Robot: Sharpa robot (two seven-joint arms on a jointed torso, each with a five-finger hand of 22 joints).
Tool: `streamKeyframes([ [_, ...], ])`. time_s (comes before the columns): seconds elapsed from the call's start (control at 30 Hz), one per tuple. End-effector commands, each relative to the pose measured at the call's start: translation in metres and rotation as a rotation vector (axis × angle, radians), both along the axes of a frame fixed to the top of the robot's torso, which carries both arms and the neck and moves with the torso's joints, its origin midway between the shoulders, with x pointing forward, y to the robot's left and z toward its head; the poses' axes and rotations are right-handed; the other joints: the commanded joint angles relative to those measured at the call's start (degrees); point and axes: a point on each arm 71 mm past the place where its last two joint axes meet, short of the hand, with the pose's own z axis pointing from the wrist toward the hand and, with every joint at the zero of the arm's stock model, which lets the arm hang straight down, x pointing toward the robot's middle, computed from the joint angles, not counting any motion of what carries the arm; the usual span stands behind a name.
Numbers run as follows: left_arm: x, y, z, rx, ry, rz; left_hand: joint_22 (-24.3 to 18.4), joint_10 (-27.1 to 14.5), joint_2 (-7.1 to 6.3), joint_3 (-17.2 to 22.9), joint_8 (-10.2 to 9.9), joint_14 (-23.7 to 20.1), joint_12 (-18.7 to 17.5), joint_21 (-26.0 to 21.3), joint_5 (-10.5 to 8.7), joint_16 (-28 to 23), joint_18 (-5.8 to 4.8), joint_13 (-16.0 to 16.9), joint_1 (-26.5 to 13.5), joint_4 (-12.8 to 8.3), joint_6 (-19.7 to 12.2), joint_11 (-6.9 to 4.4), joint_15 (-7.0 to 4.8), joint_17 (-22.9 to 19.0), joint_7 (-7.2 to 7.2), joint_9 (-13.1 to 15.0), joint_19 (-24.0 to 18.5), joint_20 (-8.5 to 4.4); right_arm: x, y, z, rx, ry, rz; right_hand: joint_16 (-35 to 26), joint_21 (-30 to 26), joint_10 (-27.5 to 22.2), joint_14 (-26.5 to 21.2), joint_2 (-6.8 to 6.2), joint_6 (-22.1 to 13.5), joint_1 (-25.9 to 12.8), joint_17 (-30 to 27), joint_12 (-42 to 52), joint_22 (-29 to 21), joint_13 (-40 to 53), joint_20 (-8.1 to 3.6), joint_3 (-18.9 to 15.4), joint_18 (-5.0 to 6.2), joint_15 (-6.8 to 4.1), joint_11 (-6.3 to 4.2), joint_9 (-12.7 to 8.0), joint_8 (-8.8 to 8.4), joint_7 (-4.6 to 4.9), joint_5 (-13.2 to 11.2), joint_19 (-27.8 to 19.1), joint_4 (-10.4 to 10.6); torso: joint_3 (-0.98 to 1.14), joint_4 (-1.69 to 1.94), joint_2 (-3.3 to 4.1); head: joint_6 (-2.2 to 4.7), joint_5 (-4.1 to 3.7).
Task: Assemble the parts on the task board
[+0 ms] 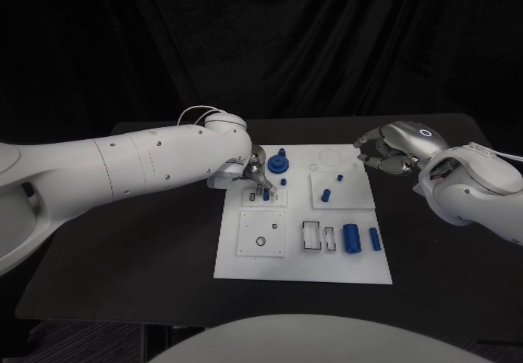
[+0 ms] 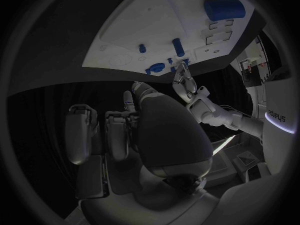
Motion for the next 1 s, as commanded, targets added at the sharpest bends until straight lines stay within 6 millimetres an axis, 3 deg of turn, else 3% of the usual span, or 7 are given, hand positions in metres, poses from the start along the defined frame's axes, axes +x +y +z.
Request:
streamKeyframes([
  [0.03, -0.0020, -0.0037, -0.0011, -0.015, 0.002, -0.008, 10.8, 6.2, 0.02, 0.7, -0.4, 5.9, 0.0, -0.4, 0.20, 0.1, 0.62, 14.9, 0.8, -0.3, 0.4, -0.11, -0.07, 15.1, -0.06, -0.2, 0.7, 0.05, -0.0005, -0.0002, 0.0000, 0.004, -0.007, -0.008, -0.3, -0.3, 2.7, 5.7, 0.15, 0.4, -0.2, 14.2, -0.4, 12.3, 12.0, -0.34, 0.4, 0.71, -0.34, -0.09, -0.1, -0.36, 0.02, 0.4, 1.6, 0.1, 0.01, -0.01, -0.03, -0.01, -0.06],
  [0.23, -0.0018, -0.0033, -0.0021, -0.021, -0.002, -0.003, 10.8, 6.2, -0.01, 1.5, -0.5, 5.9, 0.0, -0.5, 0.55, 0.1, 0.65, 14.9, 1.2, -0.6, 0.3, -0.14, -0.09, 15.1, -0.09, -0.4, 0.7, 0.04, -0.0003, 0.0003, -0.0001, 0.004, -0.006, -0.007, -0.3, -0.3, 2.5, 5.7, 0.16, 0.4, -0.2, 14.2, -0.6, 12.3, 11.8, -0.35, 0.4, 0.71, -0.34, -0.09, -0.1, -0.37, 0.03, 0.4, 1.6, 0.1, 0.02, -0.03, -0.01, -0.01, 0.04],
  [0.4, -0.0028, -0.0037, -0.0022, -0.035, -0.007, -0.006, 10.9, 6.2, -0.31, 3.1, -0.6, 5.9, 0.0, -0.6, 2.35, 0.1, 0.67, 14.9, 1.7, -0.9, 0.4, -0.21, -0.12, 15.1, -0.15, -0.8, 0.6, -0.02, 0.0001, -0.0002, -0.0002, 0.003, -0.006, -0.011, -0.3, -0.3, 2.5, 5.7, 0.16, 0.4, -0.2, 14.2, -0.6, 12.3, 11.8, -0.35, 0.4, 0.71, -0.34, -0.09, -0.1, -0.37, 0.03, 0.4, 1.6, 0.1, -0.01, 0.02, -0.02, -0.01, 0.01],
  [0.47, -0.0044, -0.0045, -0.0022, -0.041, -0.006, -0.012, 10.9, 6.2, -0.82, 4.6, -0.2, 5.9, 0.0, -0.7, 4.22, 0.1, 0.68, 14.9, 2.1, -1.3, 0.9, -0.36, -0.25, 15.1, -0.39, -0.7, 0.6, -0.09, 0.0003, -0.0003, -0.0003, 0.003, -0.005, -0.013, -0.4, -0.4, 2.3, 5.7, 0.16, 0.4, -0.2, 14.2, -0.7, 12.3, 11.7, -0.35, 0.4, 0.72, -0.34, -0.09, -0.1, -0.37, 0.04, 0.4, 1.6, 0.1, 0.00, 0.03, -0.05, -0.01, 0.02],
  [0.6, -0.0062, -0.0060, -0.0022, -0.048, -0.006, -0.019, 11.0, 6.2, -1.43, 6.3, 0.1, 5.9, 0.0, -0.7, 4.60, 0.1, 0.66, 14.9, 2.6, -1.8, 1.1, -0.53, -0.40, 15.1, -0.59, -0.6, 0.7, -0.21, 0.0008, 0.0004, -0.0005, 0.002, -0.004, -0.014, -0.4, -0.4, 2.3, 5.7, 0.16, 0.4, -0.2, 14.2, -0.7, 12.3, 11.7, -0.35, 0.4, 0.72, -0.34, -0.09, -0.1, -0.37, 0.04, 0.4, 1.6, 0.1, 0.03, 0.03, -0.08, -0.01, 0.14],
  [1.0, -0.0077, -0.0026, -0.0021, -0.057, -0.022, 0.000, 11.1, 6.2, -5.46, 16.3, 1.1, 5.9, 0.0, -1.2, 4.98, 0.1, 0.72, 14.9, 2.1, -3.9, 1.7, -0.92, -0.80, 15.1, -0.94, -0.4, 0.6, -0.63, 0.0014, 0.0015, -0.0008, 0.001, -0.003, -0.013, -0.7, -0.7, 2.1, 5.6, 0.19, 0.6, -0.1, 14.0, -0.9, 12.2, 11.5, -0.35, 0.5, 0.80, -0.34, -0.09, -0.1, -0.32, 0.04, 0.4, 1.4, 0.0, 0.00, 0.07, -0.05, -0.01, 0.17],
])
